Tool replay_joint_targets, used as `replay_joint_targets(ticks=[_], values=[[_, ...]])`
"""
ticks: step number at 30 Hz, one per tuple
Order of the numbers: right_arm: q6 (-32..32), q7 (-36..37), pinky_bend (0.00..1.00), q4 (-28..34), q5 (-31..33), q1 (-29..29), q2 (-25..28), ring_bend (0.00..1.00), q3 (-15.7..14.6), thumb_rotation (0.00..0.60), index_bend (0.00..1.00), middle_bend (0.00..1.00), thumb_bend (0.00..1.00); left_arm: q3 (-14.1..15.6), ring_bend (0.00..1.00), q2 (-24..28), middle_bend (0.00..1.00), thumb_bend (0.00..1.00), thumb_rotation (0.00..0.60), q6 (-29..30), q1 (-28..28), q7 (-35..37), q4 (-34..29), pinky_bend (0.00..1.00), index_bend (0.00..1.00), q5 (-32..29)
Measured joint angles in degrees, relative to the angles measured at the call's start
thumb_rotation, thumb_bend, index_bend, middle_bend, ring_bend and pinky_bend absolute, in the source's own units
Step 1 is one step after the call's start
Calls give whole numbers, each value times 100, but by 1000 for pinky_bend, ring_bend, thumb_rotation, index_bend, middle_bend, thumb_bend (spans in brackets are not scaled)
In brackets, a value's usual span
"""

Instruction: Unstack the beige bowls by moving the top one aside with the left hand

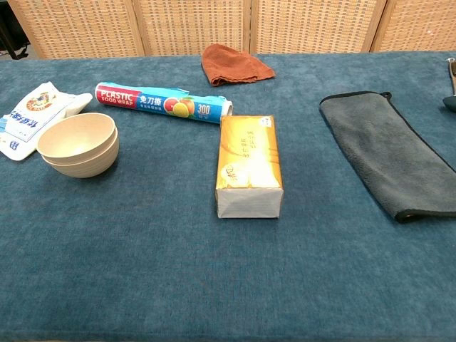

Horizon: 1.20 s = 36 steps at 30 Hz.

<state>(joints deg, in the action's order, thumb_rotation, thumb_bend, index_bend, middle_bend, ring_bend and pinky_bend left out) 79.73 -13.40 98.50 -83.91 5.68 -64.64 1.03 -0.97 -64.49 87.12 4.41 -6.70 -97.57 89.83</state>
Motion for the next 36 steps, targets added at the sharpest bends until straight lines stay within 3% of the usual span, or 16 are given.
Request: replay_joint_targets(ticks=[25, 32, 36], values=[[-23, -11, 169, -3, 85, -9, 1, 21, 15, 600, 342, 65, 311, -30, 0, -65, 0, 288, 600, -300, 111, -108, 27, 0, 0, -242], [-67, -34, 169, -13, 108, 3, -20, 21, 5, 600, 342, 65, 311, -327, 0, -152, 0, 288, 600, -714, 502, -312, 15, 0, 147, -513], [-75, -35, 169, -12, 123, 3, -17, 22, 6, 600, 342, 65, 311, -480, 0, -316, 0, 291, 600, -1002, 790, -529, 60, 0, 182, -643]])
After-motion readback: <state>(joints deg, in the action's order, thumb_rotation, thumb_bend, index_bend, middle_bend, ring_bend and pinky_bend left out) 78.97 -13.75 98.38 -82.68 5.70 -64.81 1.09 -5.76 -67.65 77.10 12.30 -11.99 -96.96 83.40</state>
